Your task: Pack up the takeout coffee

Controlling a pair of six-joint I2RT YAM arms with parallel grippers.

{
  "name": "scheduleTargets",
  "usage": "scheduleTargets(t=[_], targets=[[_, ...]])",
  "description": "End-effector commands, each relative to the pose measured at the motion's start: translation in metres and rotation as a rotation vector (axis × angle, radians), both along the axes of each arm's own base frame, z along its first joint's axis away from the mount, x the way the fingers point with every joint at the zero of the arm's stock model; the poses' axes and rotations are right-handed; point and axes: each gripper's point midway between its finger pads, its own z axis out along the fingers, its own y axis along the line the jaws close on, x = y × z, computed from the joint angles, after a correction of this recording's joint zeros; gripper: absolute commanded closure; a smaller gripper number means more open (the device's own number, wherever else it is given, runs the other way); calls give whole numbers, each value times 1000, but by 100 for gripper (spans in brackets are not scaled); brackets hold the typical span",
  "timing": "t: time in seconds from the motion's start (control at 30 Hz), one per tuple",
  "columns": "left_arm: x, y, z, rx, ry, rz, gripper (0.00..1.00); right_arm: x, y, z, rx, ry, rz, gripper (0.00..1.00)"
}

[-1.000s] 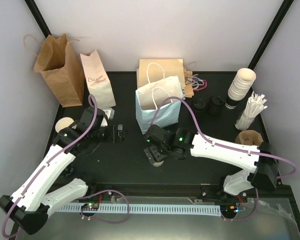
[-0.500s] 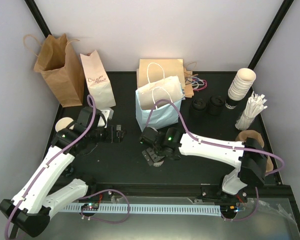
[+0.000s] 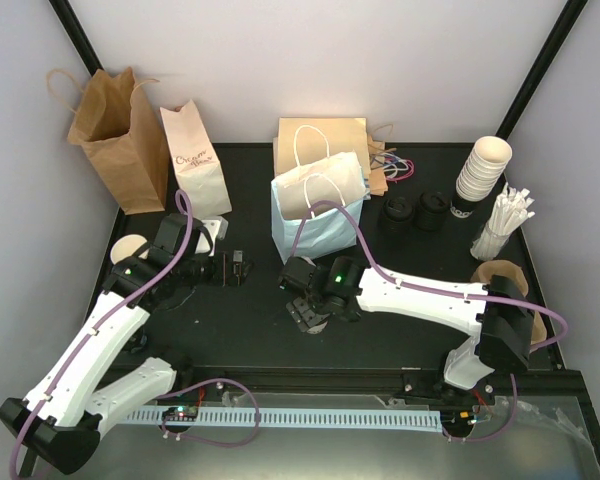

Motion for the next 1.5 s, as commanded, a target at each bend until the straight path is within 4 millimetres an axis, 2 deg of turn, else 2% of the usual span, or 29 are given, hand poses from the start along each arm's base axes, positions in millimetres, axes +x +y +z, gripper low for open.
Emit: scheduleTargets(t=[0.0, 0.6, 0.67, 0.73, 0.93, 1.13, 1.37, 1.47], targets=[[2, -2, 3, -10, -12, -13, 1, 4, 3, 3, -14, -27, 0, 16], [1, -1, 0, 4, -5, -22, 1, 8, -3, -4, -77, -43, 2, 20], [1, 0, 0, 6, -8, -21, 1, 9, -3, -1, -74, -54, 1, 25], [2, -1, 0, 7, -9, -23, 1, 11, -1, 6, -54, -68, 1, 26], [7, -2, 5, 13, -16, -23, 1, 17, 5, 41, 41, -133, 0, 27], [21, 3, 23, 41, -60, 11, 1, 27, 2, 84, 84, -222, 10, 29], [39, -2, 64, 36, -157, -2, 1, 34, 4, 163, 257, -351, 40, 31], [47, -4, 82, 43, -199, -13, 1, 37, -1, 196, 324, -404, 31, 33]])
